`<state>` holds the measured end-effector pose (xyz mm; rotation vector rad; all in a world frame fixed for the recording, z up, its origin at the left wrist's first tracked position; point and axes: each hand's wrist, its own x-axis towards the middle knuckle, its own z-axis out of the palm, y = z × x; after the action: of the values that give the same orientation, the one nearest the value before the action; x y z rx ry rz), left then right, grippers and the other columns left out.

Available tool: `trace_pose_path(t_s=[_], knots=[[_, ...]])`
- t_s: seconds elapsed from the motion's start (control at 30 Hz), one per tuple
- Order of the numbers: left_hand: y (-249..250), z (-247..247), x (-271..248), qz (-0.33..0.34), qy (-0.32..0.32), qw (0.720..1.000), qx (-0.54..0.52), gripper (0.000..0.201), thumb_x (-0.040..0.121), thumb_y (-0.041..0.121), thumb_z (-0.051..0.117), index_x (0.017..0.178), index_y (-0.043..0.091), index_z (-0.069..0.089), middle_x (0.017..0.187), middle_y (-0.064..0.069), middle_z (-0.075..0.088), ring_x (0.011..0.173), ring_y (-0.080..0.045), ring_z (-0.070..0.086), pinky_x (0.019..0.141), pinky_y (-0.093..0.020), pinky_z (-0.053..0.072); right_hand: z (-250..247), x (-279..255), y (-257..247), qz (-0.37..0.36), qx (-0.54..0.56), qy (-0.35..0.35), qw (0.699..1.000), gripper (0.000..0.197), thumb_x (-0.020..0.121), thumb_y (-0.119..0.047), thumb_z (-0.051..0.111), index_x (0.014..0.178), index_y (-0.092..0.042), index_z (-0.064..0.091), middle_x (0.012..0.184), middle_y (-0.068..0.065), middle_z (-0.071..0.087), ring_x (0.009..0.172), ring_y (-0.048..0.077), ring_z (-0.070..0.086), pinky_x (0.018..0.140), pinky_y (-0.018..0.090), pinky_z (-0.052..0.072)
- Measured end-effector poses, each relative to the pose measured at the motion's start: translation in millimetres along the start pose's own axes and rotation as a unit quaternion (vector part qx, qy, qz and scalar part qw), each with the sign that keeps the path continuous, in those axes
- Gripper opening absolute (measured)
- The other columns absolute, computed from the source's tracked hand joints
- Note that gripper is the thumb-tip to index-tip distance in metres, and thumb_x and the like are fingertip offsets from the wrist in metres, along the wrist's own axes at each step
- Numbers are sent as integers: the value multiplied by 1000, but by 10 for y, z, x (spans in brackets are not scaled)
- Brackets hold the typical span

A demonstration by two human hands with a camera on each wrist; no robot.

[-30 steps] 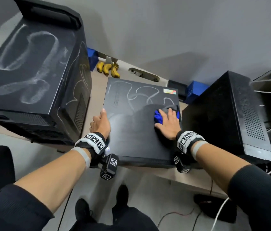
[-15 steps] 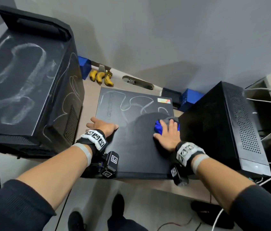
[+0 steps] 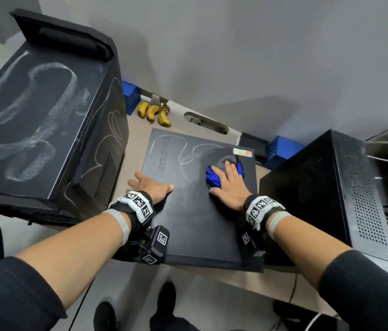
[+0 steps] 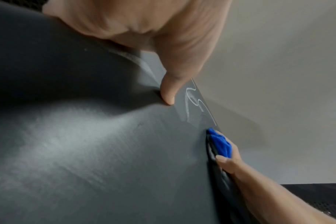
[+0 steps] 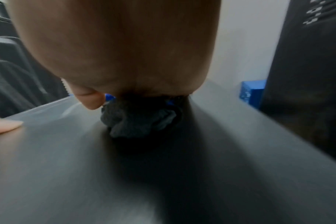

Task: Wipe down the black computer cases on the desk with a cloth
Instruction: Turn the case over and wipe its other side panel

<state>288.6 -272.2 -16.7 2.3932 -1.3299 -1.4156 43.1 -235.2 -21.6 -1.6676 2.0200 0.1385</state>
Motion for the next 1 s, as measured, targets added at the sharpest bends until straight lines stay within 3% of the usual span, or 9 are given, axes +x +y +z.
trace_pose_path(t_s=[0.17, 0.3, 0.4, 0.47, 0.53, 0.6, 0.7, 0.83, 1.0], knots=[[-1, -18, -33, 5, -2, 1000, 14, 104, 75, 50, 79, 148, 11, 15, 150, -15, 24, 139, -40, 30, 115, -49, 28, -259, 485, -48, 96, -14, 56, 994, 77, 94, -49, 54, 157, -35, 14, 166, 13, -8, 153, 32, -9, 123, 50, 1], [10, -14, -31, 5, 0, 1000, 14, 101, 75, 50, 79, 146, 12, 18, 148, -14, 26, 137, -38, 31, 113, -47, 29, -227, 796, -577, -5, -48, 43, 998, 78, 94, -46, 56, 158, -34, 13, 166, 13, -7, 153, 33, -9, 122, 53, 0], [7, -22, -39, 5, -3, 1000, 7, 99, 75, 48, 80, 145, 13, 19, 148, -14, 26, 138, -38, 30, 114, -47, 28, -45, 536, -787, -109, -55, -5, 993, 78, 93, -43, 56, 157, -37, 11, 166, 11, -12, 152, 31, -14, 121, 52, -4], [10, -50, -30, 5, -14, 1000, 2, 97, 76, 44, 80, 145, 13, 19, 148, -14, 26, 139, -38, 31, 115, -46, 28, 64, 267, -600, -158, -58, -18, 986, 76, 94, -38, 55, 157, -39, 12, 166, 8, -13, 152, 28, -15, 121, 49, -6], [12, -78, -13, 3, -26, 1000, 4, 94, 78, 40, 80, 144, 12, 20, 148, -15, 26, 137, -38, 33, 115, -46, 29, 50, 136, -298, -162, -58, -21, 985, 75, 94, -34, 54, 157, -38, 14, 166, 8, -11, 153, 27, -14, 122, 48, -5], [0, -83, -16, 4, -28, 1000, 11, 91, 79, 39, 79, 143, 12, 20, 146, -15, 27, 136, -38, 34, 114, -46, 31, -58, 242, -186, -120, -64, -11, 991, 74, 94, -35, 55, 157, -37, 15, 167, 10, -9, 153, 29, -12, 124, 48, -3], [3, -59, -7, 7, -20, 1000, 19, 91, 78, 38, 78, 143, 11, 21, 147, -15, 28, 137, -38, 33, 114, -45, 30, -169, 620, -523, -58, -51, 20, 997, 77, 93, -40, 57, 157, -37, 15, 166, 12, -8, 153, 32, -11, 122, 50, -2], [13, -66, -35, 3, -17, 1000, 25, 94, 81, 39, 78, 147, 11, 18, 149, -15, 26, 140, -38, 30, 114, -45, 27, -26, 589, -997, -127, -67, -16, 989, 81, 91, -36, 58, 157, -38, 12, 166, 11, -13, 152, 32, -14, 121, 52, -5], [-20, -143, -20, 3, -47, 999, -13, 98, 79, 32, 80, 149, 11, 15, 149, -17, 27, 138, -38, 34, 114, -45, 34, 186, -92, -568, -202, -73, -38, 976, 78, 93, -31, 56, 157, -38, 12, 166, 6, -14, 152, 27, -17, 122, 49, -5]])
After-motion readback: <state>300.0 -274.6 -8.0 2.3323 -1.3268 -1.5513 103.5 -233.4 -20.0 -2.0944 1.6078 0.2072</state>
